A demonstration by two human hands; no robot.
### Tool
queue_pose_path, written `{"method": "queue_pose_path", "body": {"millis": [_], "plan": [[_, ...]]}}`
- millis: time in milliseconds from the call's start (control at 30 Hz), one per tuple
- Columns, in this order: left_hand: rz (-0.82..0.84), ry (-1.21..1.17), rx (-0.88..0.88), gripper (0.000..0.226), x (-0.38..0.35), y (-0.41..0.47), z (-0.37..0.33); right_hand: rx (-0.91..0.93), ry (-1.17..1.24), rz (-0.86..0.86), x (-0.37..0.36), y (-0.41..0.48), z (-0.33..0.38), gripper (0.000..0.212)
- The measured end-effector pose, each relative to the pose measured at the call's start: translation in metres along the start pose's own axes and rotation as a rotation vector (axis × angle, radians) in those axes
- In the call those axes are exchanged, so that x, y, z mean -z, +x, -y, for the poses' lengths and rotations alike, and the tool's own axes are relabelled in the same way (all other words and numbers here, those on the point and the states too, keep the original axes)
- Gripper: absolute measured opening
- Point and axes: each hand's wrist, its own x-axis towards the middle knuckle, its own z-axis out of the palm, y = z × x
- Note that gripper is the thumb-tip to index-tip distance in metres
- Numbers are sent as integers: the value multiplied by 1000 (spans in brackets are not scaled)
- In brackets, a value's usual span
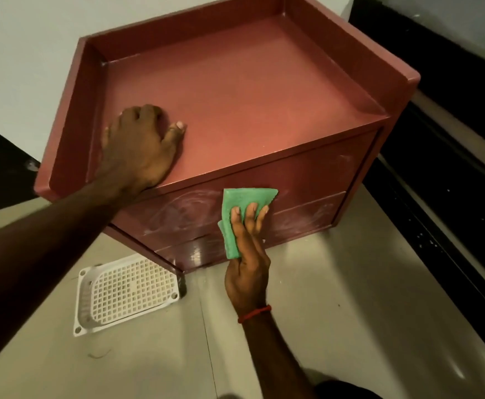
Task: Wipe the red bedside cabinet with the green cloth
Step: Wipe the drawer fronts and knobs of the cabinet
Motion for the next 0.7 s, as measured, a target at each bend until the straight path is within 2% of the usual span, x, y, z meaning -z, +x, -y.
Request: {"method": "queue_pose_path", "body": {"millis": [67,167,200,267,333,367,433,533,700], "plan": [[7,1,2,62,1,-1,-1,-12,-53,23,-5,-8,-13,76],[5,5,4,62,3,-2,-3,-116,-83,18,-3,-19,-39,68],[6,5,5,61,3,-2,-3,-220,-64,-65,1,-25,-44,64],[6,5,0,61,2,-3,-2,-408,-23,-336,16,-28,-43,62],[8,9,-4,61,0,-3,0,-435,65,-529,29,-16,-30,69],[10,11,-5,61,0,-3,0,-385,94,-549,32,-6,-19,70],[6,1,-4,62,0,-3,-1,-180,20,-463,28,16,7,64],[2,-8,-2,62,0,-2,-1,166,-319,-106,0,27,29,42],[5,-19,4,65,1,-2,0,455,-700,205,26,30,-9,29]]}}
